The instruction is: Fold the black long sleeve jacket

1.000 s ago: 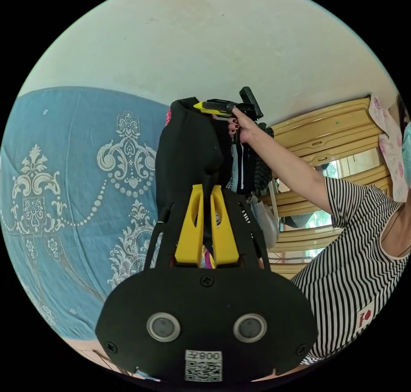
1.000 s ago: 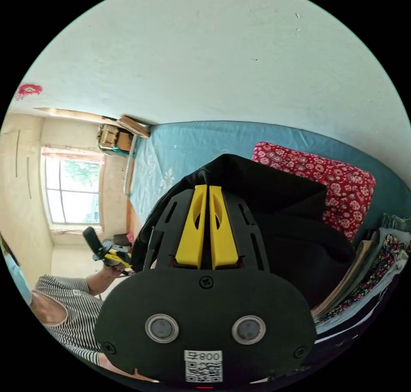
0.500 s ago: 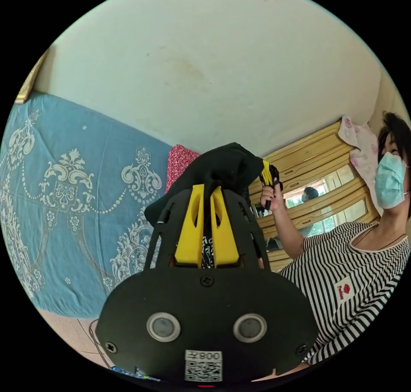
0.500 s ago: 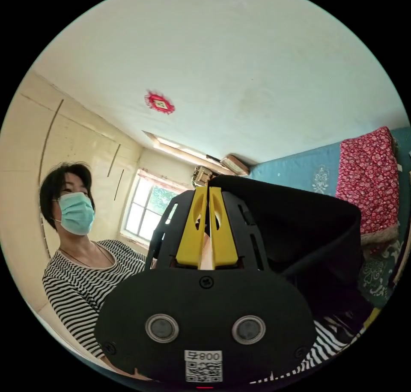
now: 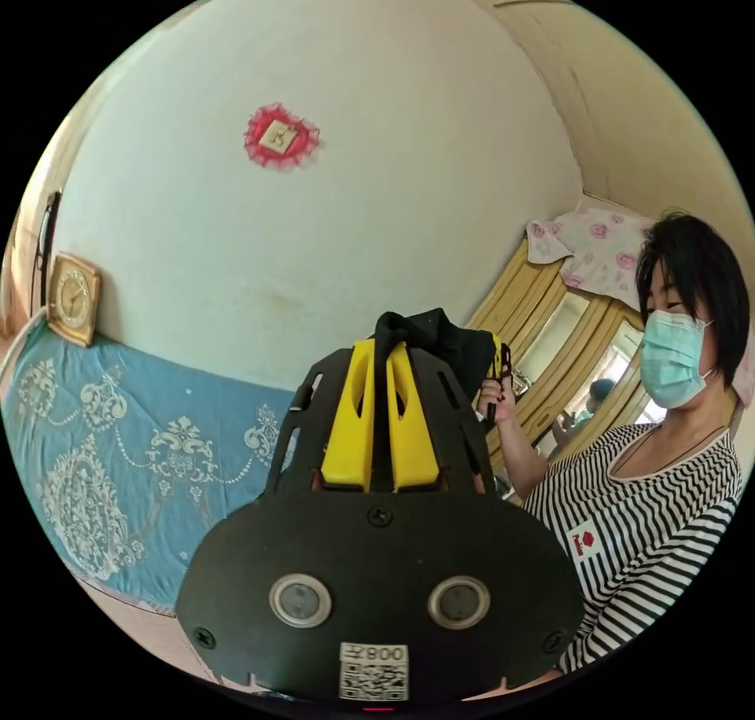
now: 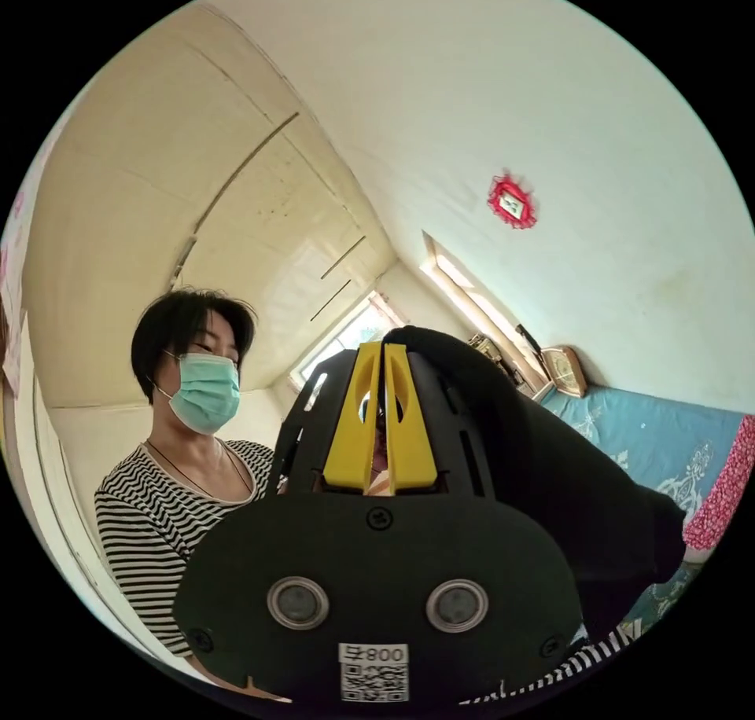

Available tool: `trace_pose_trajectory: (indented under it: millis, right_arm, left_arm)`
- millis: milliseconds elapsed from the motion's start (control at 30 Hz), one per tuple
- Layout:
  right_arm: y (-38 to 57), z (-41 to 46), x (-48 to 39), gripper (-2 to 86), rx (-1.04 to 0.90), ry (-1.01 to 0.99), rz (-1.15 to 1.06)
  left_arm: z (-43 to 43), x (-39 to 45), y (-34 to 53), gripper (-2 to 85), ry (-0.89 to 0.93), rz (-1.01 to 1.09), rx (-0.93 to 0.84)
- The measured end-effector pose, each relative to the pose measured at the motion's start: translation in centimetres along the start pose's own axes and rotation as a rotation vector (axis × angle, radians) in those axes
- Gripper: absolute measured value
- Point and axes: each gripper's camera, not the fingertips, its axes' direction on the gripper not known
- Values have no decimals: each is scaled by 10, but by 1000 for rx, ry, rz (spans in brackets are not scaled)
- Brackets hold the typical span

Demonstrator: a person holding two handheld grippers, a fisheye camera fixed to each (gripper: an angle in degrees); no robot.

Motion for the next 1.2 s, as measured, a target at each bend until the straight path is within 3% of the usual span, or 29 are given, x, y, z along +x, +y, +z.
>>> trace_pose_trajectory:
  millis: [333, 667, 867, 1200]
  right_arm:
    - [65, 4, -103, 2, -50, -184, -48]
    - [116, 14, -176, 2, -126, -267, -84]
    - [137, 25, -201, 2, -130, -194, -78]
    - [160, 80, -224, 3, -12, -47, -21]
  left_arm:
    - [-228, 103, 60, 22, -202, 108, 166]
    - [-359, 115, 114, 21, -250, 147, 186]
    - [-394, 60, 125, 22, -197, 160, 109]
    - [-411, -92, 115, 22, 62, 156, 2]
